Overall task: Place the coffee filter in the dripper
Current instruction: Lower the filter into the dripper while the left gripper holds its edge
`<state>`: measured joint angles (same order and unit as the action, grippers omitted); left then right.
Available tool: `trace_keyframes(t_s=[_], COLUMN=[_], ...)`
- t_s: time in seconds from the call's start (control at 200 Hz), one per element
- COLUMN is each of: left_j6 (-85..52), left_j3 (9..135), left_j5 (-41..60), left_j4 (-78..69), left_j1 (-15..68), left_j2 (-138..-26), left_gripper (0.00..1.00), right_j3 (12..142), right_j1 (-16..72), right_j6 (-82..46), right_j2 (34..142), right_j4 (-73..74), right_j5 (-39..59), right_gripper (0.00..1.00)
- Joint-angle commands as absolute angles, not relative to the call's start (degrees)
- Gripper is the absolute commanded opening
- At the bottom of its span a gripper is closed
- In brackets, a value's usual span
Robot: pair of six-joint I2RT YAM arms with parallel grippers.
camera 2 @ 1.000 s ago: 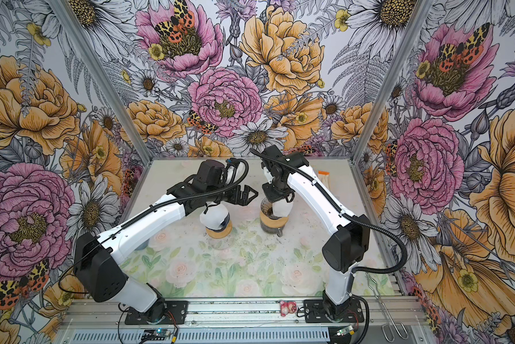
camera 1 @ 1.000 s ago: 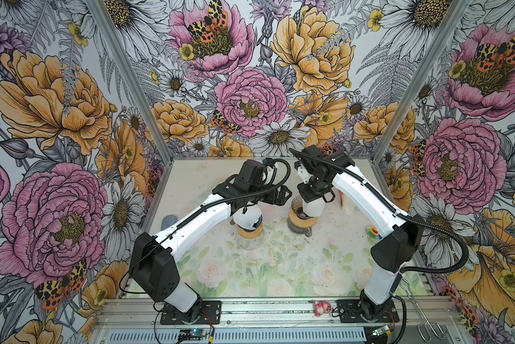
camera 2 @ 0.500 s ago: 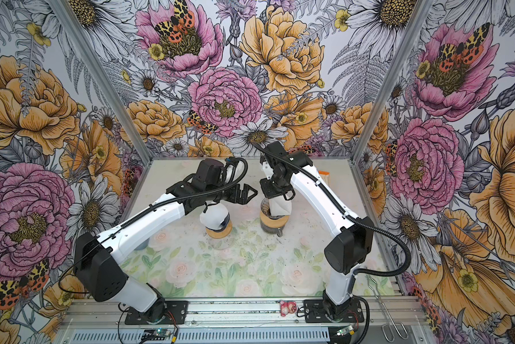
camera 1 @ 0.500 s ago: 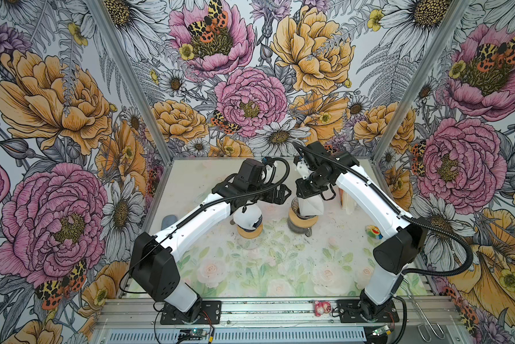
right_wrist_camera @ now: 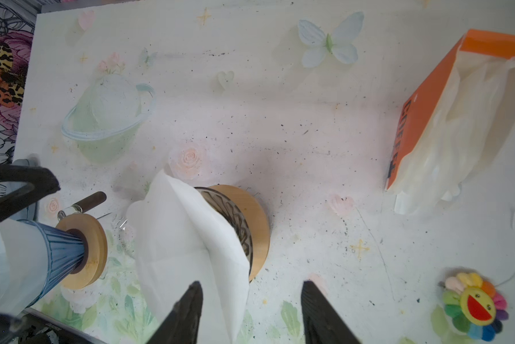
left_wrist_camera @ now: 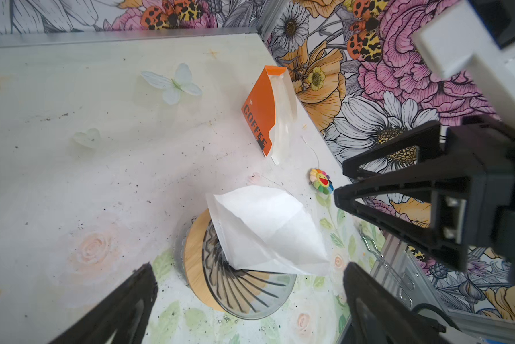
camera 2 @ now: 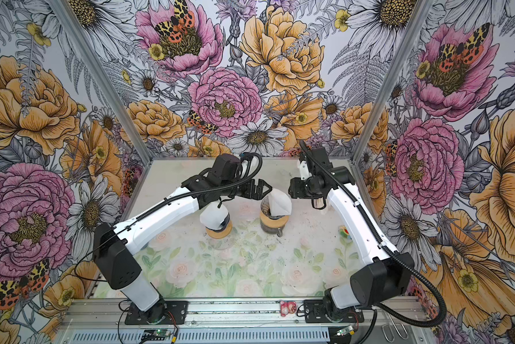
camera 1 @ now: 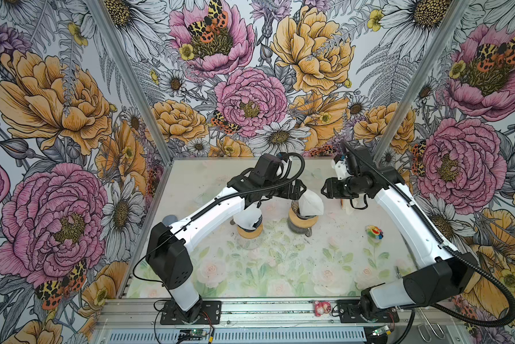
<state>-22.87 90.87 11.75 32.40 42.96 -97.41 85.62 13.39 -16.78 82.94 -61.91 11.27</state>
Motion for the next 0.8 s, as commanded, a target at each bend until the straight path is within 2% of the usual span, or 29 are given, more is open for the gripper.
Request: trace_keyframes(t_s=[0.0,0.215,0.796], left_j6=[-28.90,-30.93,-31.75], left_j3=[91.81,93.14,93.29], left_j5=[8.75,8.31,9.49], left_j4=[34.29,36.94,41.00], left_j1=[43.94,44.21,43.43], left_j2=[-99.50,-102.43,-106.30], left_gripper=[0.98,0.95,0.91], right_j3=[82.86,79.57,78.49], right_j1=[12.42,12.23,14.01], right_j6=[-17.52,-15.74,-15.61], right_j2=[81.54,83.67,87.20], right_j4=[-56.66,-54.18,-52.91], right_j5=[14.98,19.17,19.31], right_gripper=[0.58,0.60,0.62])
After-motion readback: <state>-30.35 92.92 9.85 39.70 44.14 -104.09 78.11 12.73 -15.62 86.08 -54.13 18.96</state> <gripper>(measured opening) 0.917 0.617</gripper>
